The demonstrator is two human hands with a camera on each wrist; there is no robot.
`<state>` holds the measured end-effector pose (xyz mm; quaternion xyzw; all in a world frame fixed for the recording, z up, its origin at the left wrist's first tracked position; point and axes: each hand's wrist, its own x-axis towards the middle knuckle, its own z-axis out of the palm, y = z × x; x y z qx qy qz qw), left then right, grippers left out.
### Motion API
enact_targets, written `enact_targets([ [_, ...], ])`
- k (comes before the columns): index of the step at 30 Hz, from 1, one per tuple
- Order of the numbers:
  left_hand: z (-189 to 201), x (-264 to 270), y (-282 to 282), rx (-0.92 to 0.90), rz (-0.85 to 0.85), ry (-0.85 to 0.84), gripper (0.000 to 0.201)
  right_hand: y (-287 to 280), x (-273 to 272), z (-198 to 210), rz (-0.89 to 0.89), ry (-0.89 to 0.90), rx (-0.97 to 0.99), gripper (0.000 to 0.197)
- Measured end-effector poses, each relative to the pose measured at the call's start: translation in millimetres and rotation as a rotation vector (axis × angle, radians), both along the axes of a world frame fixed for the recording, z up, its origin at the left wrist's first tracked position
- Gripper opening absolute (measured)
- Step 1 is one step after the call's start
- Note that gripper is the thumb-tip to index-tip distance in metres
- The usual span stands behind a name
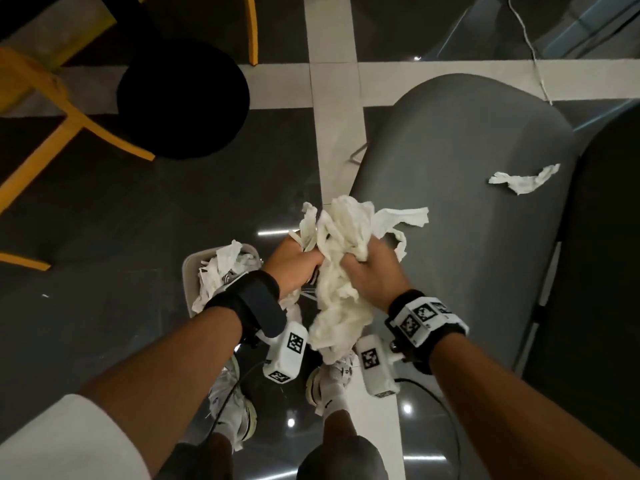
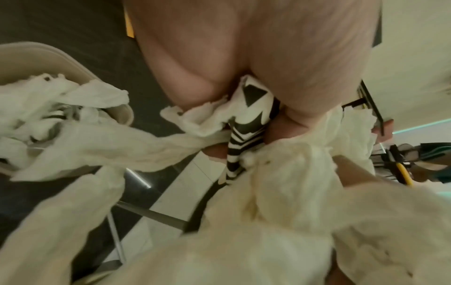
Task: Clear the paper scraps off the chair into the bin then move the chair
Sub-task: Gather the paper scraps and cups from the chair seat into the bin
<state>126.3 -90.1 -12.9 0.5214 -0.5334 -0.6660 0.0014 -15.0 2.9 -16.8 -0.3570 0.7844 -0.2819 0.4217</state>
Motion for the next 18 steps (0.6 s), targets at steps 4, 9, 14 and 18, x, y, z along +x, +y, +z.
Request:
enact_targets([
  [4, -24.4, 60.6, -11.5, 0.0, 0.087, -0.099, 0.012, -18.8, 74.4, -42.4, -0.05, -0.152, 0.01, 0.043],
  [9, -78.9, 140.2, -30.3, -0.139, 0.186, -0.106, 0.003, -52.7, 161.8, -113.2, -0.013, -0.195, -0.027, 0.041],
  [14, -179.2, 191.2, -42.8, -0.369, 0.203, -0.132, 0.019, -74.9, 217.3, -209.1, 0.007, -0.066, -0.107, 0.044],
  [18, -246.3, 208.7, -34.8, -0.284, -0.061, -0.281, 0.04, -73.6, 234.5, -290.3, 0.4, 0.15, 0.071, 0.053],
])
